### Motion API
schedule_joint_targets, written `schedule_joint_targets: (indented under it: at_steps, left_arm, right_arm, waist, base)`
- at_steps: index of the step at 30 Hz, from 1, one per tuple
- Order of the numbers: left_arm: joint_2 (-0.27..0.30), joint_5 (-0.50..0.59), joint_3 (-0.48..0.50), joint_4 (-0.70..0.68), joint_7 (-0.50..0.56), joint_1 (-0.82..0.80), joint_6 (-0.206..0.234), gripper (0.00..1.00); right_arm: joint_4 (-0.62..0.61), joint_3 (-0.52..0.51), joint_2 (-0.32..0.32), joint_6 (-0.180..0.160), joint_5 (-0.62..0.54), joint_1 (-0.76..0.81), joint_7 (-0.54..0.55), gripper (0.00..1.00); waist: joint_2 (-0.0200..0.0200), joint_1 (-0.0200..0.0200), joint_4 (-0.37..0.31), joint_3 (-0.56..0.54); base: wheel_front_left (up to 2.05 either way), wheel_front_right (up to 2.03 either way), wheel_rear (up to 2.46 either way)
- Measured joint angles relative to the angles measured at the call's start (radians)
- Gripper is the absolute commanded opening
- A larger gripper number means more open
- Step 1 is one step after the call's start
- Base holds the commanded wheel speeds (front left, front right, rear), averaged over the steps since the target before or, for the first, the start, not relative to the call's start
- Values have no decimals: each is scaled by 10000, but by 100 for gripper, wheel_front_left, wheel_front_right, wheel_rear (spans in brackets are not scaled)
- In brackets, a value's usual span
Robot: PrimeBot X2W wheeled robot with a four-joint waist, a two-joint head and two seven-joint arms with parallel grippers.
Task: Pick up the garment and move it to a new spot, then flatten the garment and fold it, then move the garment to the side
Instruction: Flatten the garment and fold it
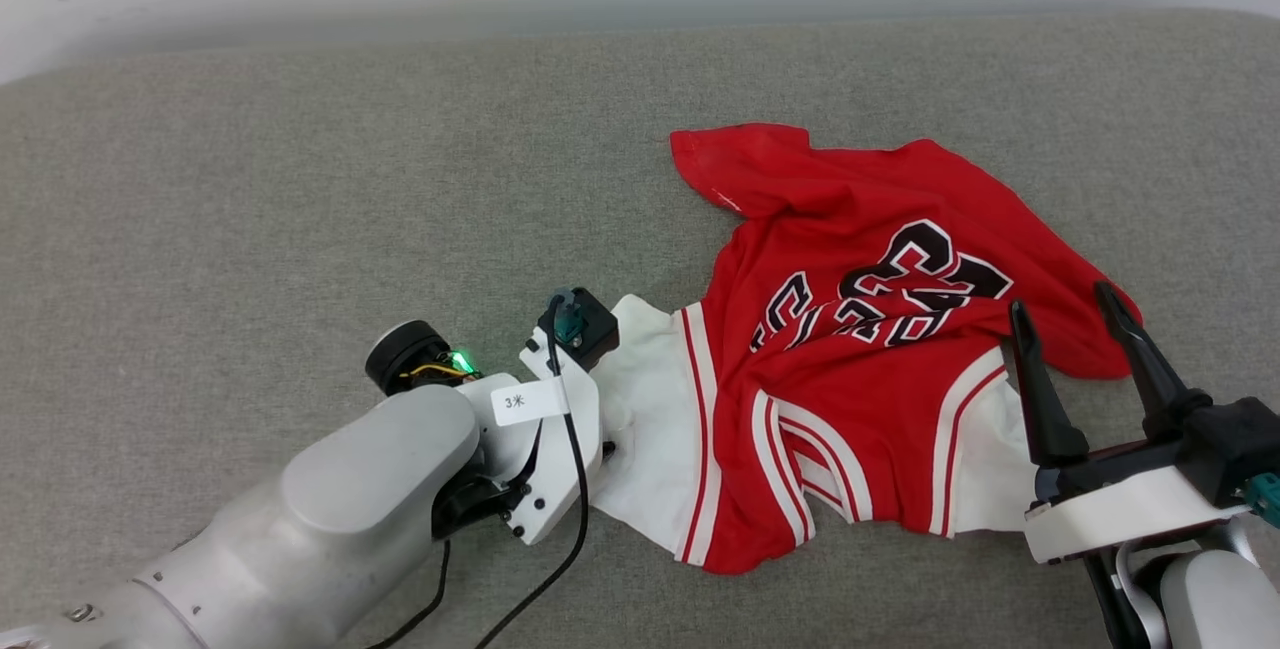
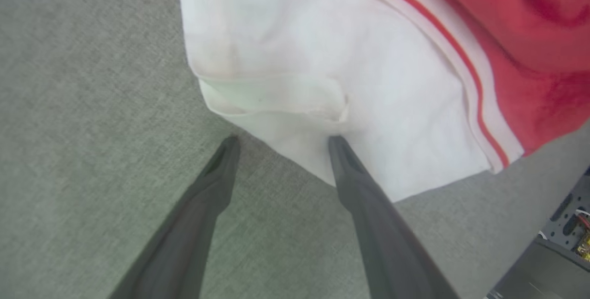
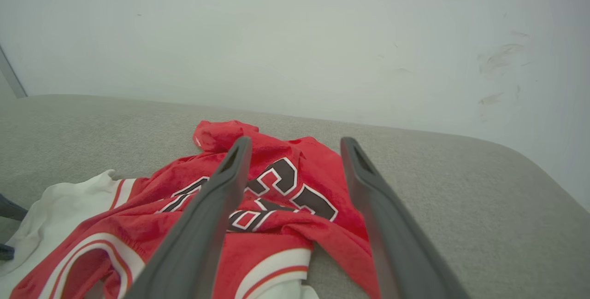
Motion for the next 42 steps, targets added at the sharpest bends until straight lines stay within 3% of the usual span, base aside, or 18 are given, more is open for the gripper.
schedule_joint_targets:
  at_steps: [6, 7, 8, 15, 20, 32, 37, 42]
  left_arm:
    - [-148, -4, -295, 437, -282, 15, -2, 100]
    - [-142, -48, -330, 422, -382, 25, 0, 33]
    - [-128, -48, -368, 387, -543, 33, 0, 0]
    - [12, 31, -81, 347, -2731, 193, 8, 0]
    - [671, -345, 673, -125, -3948, 710, 541, 0]
    - [3041, -1595, 1806, -1020, -4704, 2874, 2169, 0]
    - [3739, -2240, 2190, -477, -4997, 3631, 2290, 0]
    - [3747, -2554, 2326, 299, -5166, 3965, 2349, 0]
  right_arm:
    - [56, 19, 8, 0, -12, -128, 0, 100]
    - [61, 2, 8, 0, -12, -137, 0, 100]
    - [71, -12, 8, 0, -12, -143, 0, 100]
    - [176, -134, 13, 0, -44, -51, 0, 100]
    - [230, -270, 17, 0, -73, 263, -2, 100]
    - [213, -359, -13, 0, -75, 736, -2, 100]
    - [196, -403, -115, 0, -73, 783, -2, 100]
    - [209, -476, -151, 0, -75, 877, -2, 100]
  waist:
    - [0, -1, -185, 222]
    - [0, -1, -198, 232]
    - [0, 0, -199, 226]
    - [0, 0, -137, -111]
    - [0, 0, 17, -530]
    - [0, -1, 550, -1155]
    - [0, -1, 604, -1155]
    - [0, -1, 604, -1100]
  base:
    - [0, 0, 0]
    - [0, 0, 0]
    - [0, 0, 0]
    - [0, 0, 0]
    - [0, 0, 0]
    - [0, 0, 0]
    - [0, 0, 0]
    - [0, 0, 0]
